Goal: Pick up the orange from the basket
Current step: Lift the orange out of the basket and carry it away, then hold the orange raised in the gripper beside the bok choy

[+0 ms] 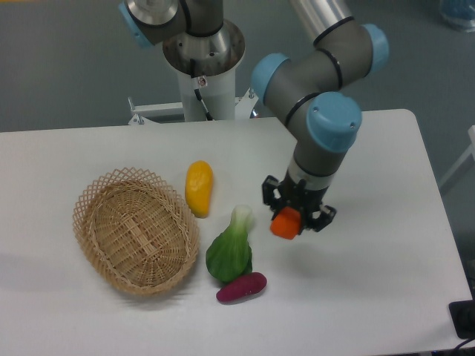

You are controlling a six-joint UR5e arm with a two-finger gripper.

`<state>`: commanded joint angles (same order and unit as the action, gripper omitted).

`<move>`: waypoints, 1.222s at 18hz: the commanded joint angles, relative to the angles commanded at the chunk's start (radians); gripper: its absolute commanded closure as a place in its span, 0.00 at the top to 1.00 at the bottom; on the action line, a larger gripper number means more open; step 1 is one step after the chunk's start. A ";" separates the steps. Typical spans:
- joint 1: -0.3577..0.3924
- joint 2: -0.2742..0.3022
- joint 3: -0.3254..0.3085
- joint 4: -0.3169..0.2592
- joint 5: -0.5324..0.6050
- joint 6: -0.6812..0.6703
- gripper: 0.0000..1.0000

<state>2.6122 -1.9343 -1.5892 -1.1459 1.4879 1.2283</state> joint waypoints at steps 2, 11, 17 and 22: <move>0.032 0.000 0.000 0.002 0.003 0.098 0.34; 0.080 -0.017 0.026 0.020 0.026 0.237 0.37; 0.080 -0.023 0.034 0.040 0.028 0.249 0.38; 0.078 -0.023 0.028 0.051 0.029 0.244 0.38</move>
<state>2.6906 -1.9574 -1.5616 -1.0953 1.5171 1.4727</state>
